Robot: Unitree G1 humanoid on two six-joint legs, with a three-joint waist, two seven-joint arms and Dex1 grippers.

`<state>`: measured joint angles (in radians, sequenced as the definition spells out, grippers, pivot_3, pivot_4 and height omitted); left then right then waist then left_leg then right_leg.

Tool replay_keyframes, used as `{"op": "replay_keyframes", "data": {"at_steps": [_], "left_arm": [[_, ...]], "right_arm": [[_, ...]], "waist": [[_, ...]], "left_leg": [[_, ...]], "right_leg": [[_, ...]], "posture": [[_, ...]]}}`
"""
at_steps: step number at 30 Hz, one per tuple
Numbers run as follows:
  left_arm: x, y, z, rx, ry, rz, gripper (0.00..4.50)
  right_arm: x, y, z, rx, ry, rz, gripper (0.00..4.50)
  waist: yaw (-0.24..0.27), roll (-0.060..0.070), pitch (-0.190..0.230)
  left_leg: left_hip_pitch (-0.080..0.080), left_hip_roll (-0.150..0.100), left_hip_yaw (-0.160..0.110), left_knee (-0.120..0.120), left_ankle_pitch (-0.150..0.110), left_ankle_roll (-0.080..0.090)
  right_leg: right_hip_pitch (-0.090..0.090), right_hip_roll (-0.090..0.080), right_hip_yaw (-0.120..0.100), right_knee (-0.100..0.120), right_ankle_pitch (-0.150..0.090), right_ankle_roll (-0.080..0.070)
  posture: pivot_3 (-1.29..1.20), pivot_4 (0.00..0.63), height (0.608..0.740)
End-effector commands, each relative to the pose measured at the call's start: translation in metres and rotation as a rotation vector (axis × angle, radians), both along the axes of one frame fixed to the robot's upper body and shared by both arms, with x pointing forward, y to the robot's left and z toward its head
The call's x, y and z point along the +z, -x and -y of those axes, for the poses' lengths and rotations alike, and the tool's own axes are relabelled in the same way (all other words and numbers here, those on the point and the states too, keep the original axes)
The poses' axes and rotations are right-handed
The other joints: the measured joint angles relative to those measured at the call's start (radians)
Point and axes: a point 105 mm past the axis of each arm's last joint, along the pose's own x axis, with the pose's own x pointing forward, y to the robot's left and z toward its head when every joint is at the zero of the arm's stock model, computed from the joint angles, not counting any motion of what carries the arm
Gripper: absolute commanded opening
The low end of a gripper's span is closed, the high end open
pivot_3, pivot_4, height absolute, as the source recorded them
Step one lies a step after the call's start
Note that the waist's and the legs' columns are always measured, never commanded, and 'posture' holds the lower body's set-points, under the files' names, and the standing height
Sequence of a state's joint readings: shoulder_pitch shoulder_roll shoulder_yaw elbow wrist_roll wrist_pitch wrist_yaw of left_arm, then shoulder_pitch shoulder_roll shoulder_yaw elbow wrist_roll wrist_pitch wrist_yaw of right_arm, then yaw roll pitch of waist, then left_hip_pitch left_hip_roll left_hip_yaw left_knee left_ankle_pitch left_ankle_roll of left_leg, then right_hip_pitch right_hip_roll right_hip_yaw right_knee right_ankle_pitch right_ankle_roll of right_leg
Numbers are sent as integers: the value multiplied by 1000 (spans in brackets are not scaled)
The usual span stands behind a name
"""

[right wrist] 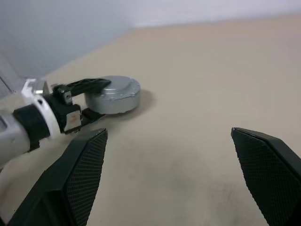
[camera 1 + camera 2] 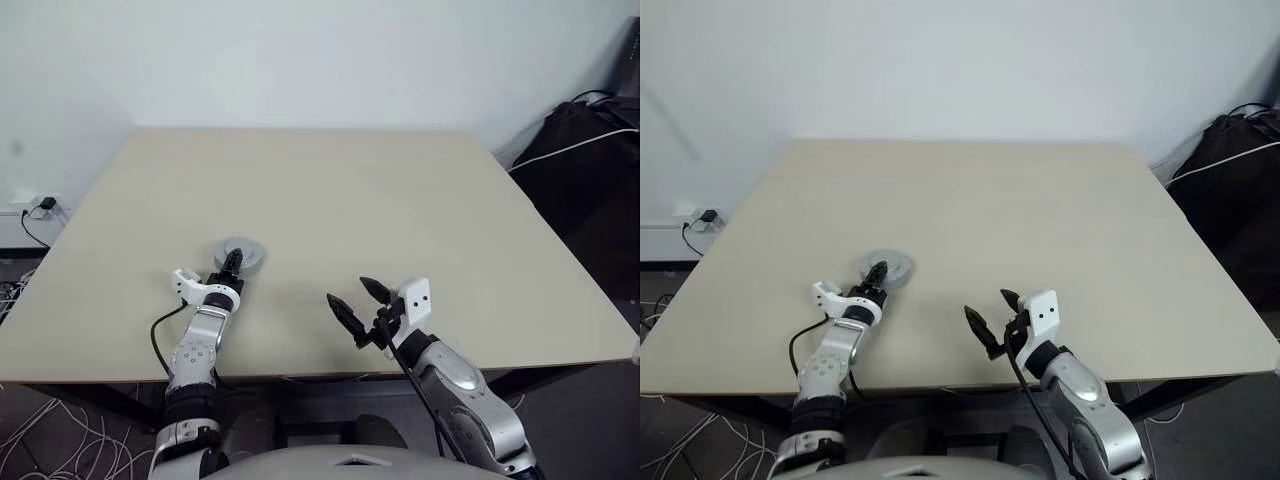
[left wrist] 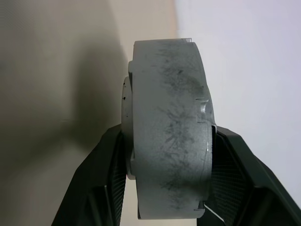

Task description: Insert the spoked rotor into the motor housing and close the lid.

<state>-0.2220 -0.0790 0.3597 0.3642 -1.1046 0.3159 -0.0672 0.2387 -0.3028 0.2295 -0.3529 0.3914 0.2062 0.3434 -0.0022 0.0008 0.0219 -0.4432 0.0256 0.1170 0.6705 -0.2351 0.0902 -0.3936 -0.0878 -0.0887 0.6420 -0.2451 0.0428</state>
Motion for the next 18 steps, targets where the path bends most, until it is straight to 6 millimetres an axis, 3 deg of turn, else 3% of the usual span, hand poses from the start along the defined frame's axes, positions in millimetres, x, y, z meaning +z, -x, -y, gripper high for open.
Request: {"op": "replay_keyframes", "data": {"at_steps": [1,9,18], "left_arm": [[27,-23,7,-17,-20,102,2132],[28,-51,10,5,-63,59,2132],[15,-60,18,-49,-156,-22,2132]], "right_arm": [[7,-5,4,-22,44,91,4500],[-1,-3,0,23,52,82,4500],[-5,-3,0,21,59,51,4500]], "waist": [[1,-1,1],[0,-2,1],[7,-3,2]], "left_leg": [[0,0,0,1,0,0],[-1,1,0,2,0,0],[-2,-1,0,3,0,0]], "right_leg": [[0,0,0,0,1,1],[-1,-4,0,0,3,-1],[-1,-1,0,1,3,0]], "posture": [[0,0,740],[0,0,740],[0,0,740]]}}
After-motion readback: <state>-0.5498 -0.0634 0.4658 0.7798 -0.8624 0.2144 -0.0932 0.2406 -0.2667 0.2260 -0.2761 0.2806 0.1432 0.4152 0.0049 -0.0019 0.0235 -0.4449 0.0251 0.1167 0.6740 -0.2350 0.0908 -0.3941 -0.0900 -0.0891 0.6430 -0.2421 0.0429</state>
